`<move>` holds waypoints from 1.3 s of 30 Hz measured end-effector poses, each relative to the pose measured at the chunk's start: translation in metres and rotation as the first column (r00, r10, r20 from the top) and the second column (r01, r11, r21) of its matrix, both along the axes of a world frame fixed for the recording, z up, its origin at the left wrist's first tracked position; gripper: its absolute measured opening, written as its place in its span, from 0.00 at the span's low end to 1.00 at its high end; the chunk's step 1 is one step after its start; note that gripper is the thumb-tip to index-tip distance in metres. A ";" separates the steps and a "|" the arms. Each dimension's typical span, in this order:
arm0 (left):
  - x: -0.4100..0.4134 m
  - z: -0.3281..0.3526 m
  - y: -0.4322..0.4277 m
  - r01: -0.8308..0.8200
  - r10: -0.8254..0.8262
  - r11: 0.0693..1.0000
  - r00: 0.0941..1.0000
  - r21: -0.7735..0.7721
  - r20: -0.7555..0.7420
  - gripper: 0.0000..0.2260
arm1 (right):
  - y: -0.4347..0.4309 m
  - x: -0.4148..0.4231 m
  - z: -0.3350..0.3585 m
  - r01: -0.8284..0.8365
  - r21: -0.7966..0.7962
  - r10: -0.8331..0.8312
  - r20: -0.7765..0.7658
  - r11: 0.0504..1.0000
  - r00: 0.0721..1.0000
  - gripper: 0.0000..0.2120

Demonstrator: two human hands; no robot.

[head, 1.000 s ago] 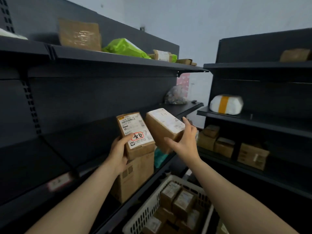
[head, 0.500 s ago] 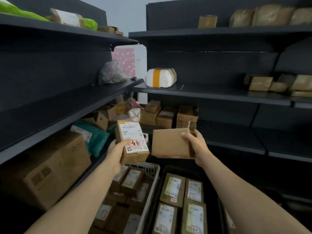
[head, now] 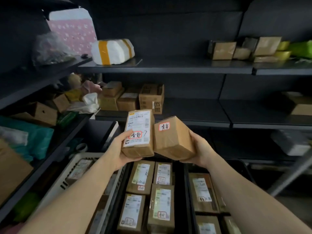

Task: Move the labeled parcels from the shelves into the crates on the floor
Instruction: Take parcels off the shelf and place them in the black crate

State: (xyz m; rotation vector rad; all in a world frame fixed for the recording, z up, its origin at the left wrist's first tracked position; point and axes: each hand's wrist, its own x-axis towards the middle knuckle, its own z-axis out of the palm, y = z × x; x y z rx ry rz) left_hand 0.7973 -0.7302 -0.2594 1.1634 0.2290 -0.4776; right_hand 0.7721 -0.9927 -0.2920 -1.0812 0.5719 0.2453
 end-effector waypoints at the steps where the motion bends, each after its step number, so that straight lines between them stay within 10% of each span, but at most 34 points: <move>1: 0.001 -0.002 -0.010 0.021 -0.021 1.000 1.000 -0.003 0.002 0.21 | -0.005 0.000 -0.007 -0.031 -0.041 0.030 -0.039 0.999 0.999 0.20; 10: 0.018 -0.039 -0.073 0.140 -0.144 0.981 0.989 0.132 0.018 0.19 | -0.033 -0.016 -0.026 -0.134 0.010 0.131 -0.308 0.991 0.942 0.37; 22: 0.009 -0.107 -0.156 0.452 -0.441 0.865 0.892 0.215 -0.103 0.19 | -0.084 -0.075 -0.066 0.177 -0.191 -0.222 -0.249 0.966 0.943 0.16; 31: -0.008 -0.179 -0.198 0.400 -0.386 0.795 0.914 0.456 -0.127 0.28 | -0.162 -0.111 -0.154 0.370 -0.334 -0.473 -0.316 0.867 0.823 0.41; 39: -0.042 -0.274 -0.270 0.452 -0.290 0.782 0.874 0.430 -0.391 0.30 | -0.207 -0.104 -0.234 0.221 -0.236 -0.299 -0.383 0.946 0.874 0.31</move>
